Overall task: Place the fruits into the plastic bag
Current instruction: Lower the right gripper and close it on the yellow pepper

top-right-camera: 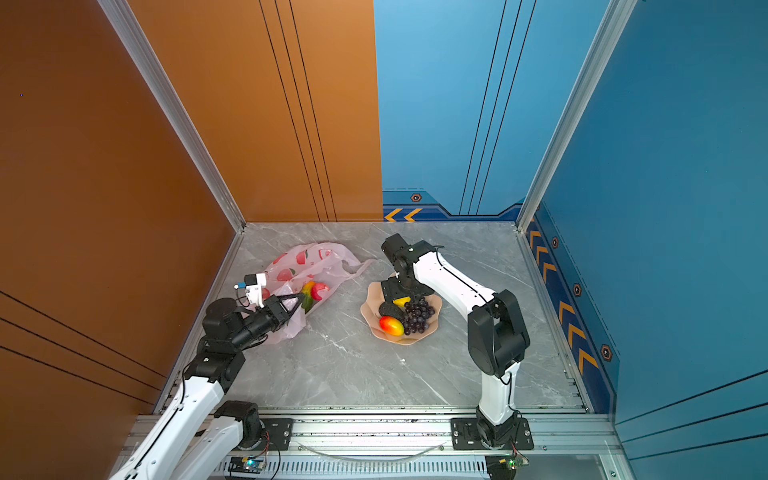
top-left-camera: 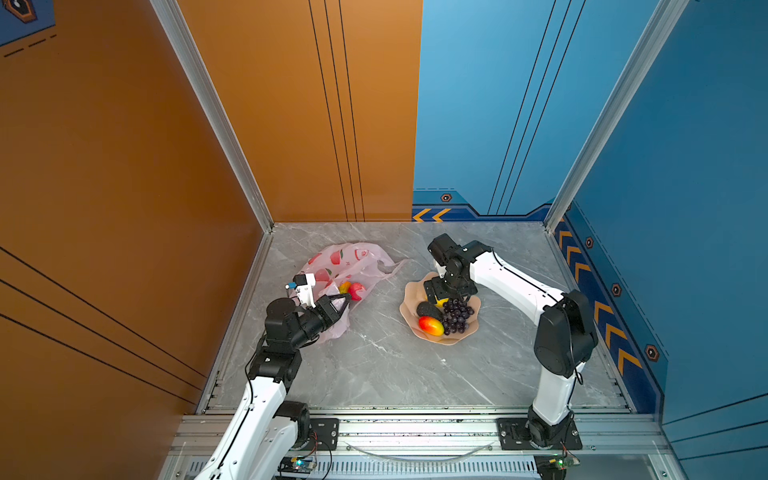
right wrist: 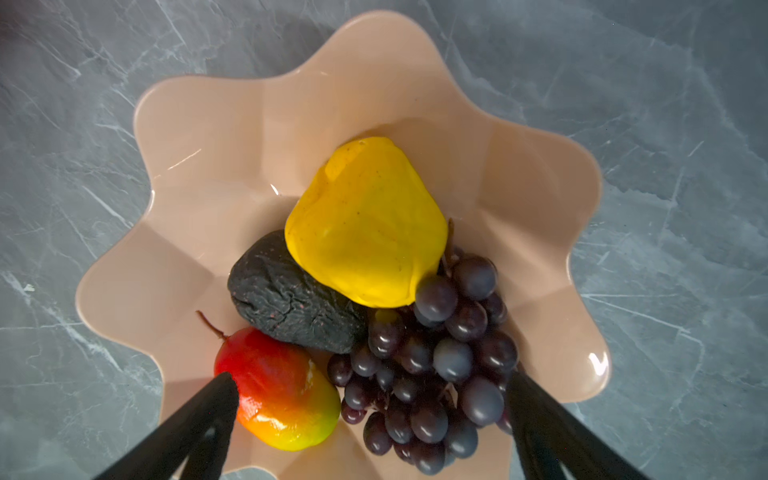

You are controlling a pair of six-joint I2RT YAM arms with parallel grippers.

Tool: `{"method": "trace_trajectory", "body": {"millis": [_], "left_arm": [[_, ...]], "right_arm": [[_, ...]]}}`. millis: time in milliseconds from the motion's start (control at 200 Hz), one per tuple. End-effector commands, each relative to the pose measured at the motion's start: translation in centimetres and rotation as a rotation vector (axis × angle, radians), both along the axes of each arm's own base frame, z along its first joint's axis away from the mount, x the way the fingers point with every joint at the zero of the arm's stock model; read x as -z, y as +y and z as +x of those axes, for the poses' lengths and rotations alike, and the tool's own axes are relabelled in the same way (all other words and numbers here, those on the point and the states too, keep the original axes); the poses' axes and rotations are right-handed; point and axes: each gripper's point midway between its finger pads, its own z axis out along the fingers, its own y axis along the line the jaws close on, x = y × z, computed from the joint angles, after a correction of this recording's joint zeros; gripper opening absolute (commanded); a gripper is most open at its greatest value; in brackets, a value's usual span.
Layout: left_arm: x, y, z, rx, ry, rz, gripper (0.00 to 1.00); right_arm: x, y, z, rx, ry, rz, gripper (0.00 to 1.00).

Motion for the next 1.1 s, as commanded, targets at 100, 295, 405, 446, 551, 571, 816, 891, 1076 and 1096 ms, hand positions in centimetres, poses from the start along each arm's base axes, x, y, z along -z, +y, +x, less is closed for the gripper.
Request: {"method": "trace_trajectory", "body": {"millis": [100,295,405,446,551,571,816,891,1076,1096], "left_arm": [[-0.1,0.2,-0.3,0.009,0.005,-0.008,0.0],[-0.1,0.3,-0.2,0.006,0.005,-0.01,0.0],[0.0,0.3,-0.2,0.004,0.007,-0.012,0.0],[-0.1,0.3,-0.2,0.003,0.006,-0.013,0.0],[-0.1,0.4,-0.1,0.002,0.007,-0.013,0.0],[-0.1,0.4,-0.1,0.002,0.004,-0.014,0.0],[-0.3,0.3,-0.2,0.004,0.005,-0.013,0.0],[-0.3,0.4,-0.2,0.003,0.005,-0.012,0.0],[-0.4,0.4,-0.3,0.002,0.002,-0.012,0.0],[-0.4,0.4,-0.2,0.002,0.002,-0.012,0.0]], "right_arm": [[0.5,0.6,1.3,-0.039,-0.004,-0.047,1.0],[1.6,1.4,2.6,-0.064,-0.001,-0.066,1.0],[1.8,1.8,3.6,-0.074,-0.008,-0.066,0.99],[2.6,1.9,3.8,-0.078,0.003,-0.076,0.99],[3.3,2.0,4.3,-0.085,0.009,-0.087,0.99],[3.4,2.0,4.4,-0.085,0.01,-0.088,0.99],[5.0,1.6,4.8,-0.074,0.039,-0.102,0.97],[5.3,1.5,4.8,-0.073,0.043,-0.11,0.96],[5.9,1.2,5.0,-0.068,0.054,-0.121,0.92],[6.0,1.1,5.0,-0.066,0.054,-0.121,0.91]]}}
